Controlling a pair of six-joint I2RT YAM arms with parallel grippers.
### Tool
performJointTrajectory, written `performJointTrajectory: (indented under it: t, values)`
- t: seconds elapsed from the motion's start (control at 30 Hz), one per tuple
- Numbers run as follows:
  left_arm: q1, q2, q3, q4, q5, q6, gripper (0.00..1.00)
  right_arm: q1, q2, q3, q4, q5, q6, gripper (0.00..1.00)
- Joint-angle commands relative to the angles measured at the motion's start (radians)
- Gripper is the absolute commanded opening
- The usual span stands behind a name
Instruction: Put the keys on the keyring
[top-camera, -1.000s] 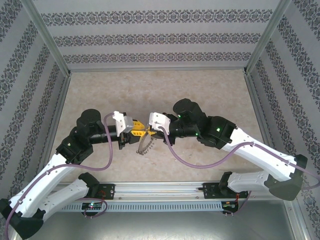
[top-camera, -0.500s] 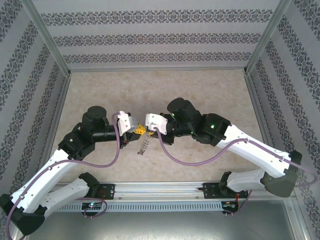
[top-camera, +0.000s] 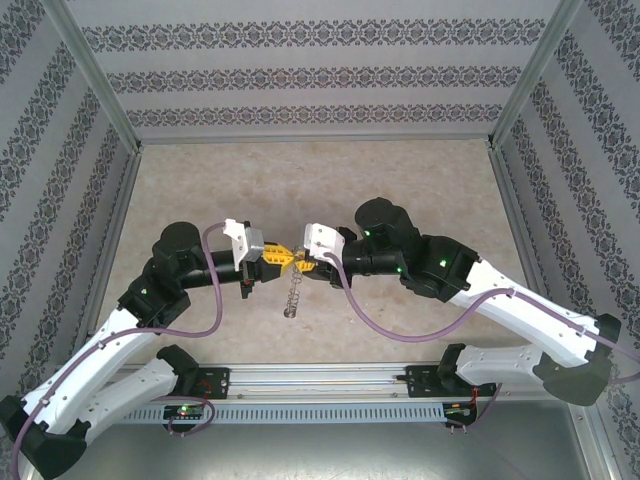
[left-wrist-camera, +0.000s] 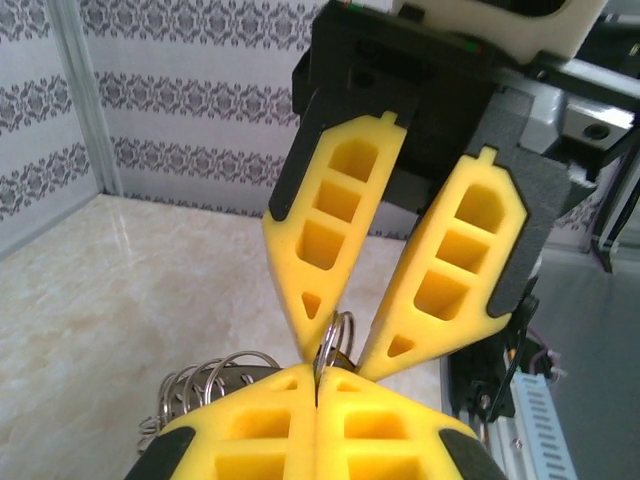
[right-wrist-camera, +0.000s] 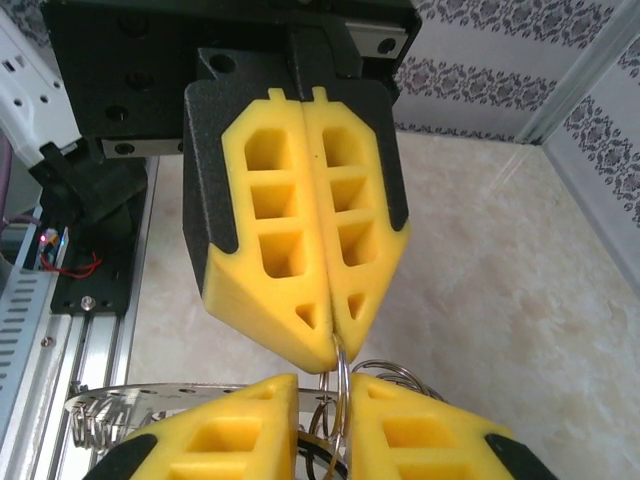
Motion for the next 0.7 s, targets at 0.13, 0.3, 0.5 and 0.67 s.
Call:
performJointTrajectory:
  t: [0.13,0.3,0.5,0.67]
  values:
    - [-0.004,-0.047,-0.081,0.368,0.045,-0.196,0.00,-0.007,-0.022,-0.018,0.039,-0.040,0.028,0.03]
    - [-0.006,-0.022,-0.037,0.177,0.039,-0.084,0.00,-0.008,-0.008,0.021,-0.010,0.011,-0.012,0.00]
    - [-0.008,0.028,0.094,-0.186,-0.024,0.160,0.19,0.002,0.073,0.121,-0.119,0.042,-0.085,0.00]
    - [-0.008,0.056,0.139,-0.289,-0.039,0.235,0.11,0.015,0.121,0.166,-0.156,0.039,-0.112,0.00]
